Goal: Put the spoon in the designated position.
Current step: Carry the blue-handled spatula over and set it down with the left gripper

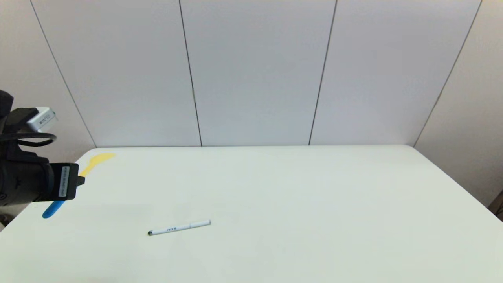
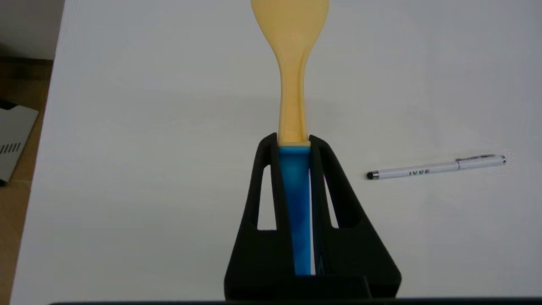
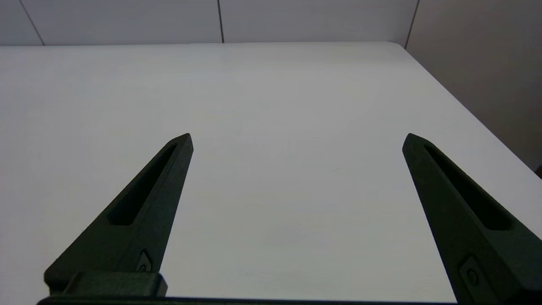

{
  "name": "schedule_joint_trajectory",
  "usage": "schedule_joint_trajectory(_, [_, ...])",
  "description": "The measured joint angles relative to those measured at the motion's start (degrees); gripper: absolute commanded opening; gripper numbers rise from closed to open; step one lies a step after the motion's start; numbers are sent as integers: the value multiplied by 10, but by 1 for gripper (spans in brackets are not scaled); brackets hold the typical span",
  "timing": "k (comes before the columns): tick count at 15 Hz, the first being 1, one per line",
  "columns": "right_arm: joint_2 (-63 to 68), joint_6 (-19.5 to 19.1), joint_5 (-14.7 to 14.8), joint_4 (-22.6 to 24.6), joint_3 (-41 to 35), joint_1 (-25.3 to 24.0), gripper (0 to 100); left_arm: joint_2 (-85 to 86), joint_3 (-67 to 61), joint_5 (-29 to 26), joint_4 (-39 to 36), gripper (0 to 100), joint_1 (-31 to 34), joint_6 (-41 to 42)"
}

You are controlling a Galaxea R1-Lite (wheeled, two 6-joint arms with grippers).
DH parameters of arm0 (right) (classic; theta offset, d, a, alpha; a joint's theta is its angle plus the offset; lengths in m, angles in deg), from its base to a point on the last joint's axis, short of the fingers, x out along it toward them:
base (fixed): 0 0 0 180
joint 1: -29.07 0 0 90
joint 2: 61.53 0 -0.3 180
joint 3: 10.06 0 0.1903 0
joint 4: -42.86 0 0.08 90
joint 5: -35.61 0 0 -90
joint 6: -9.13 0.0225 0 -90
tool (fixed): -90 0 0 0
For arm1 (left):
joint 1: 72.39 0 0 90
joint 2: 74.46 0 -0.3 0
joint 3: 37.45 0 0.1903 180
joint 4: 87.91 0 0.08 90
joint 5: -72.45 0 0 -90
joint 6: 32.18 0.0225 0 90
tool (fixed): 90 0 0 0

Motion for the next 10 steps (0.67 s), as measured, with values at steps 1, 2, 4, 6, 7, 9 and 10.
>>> schedule_joint_trajectory(1, [0, 0, 0, 0, 0, 0, 100, 3, -9, -12, -5, 0, 3, 3])
schedule_joint_trajectory(2, [0, 0, 0, 0, 0, 0, 100, 5, -20, -26, -12, 0, 5, 11])
schedule_joint_trajectory(4, [0, 0, 0, 0, 0, 0, 100, 8, -51, -55, -34, 0, 9, 37])
schedule_joint_trajectory(6, [0, 0, 0, 0, 0, 0, 100, 9, -92, -72, -66, 0, 12, 47])
schedule_joint_trajectory(7, [0, 0, 0, 0, 0, 0, 100, 8, -114, -74, -83, 0, 13, 48])
schedule_joint_trajectory(9, [0, 0, 0, 0, 0, 0, 100, 6, -163, -75, -123, 0, 13, 48])
schedule_joint_trajectory(10, [0, 0, 0, 0, 0, 0, 100, 4, -184, -75, -144, 0, 13, 47])
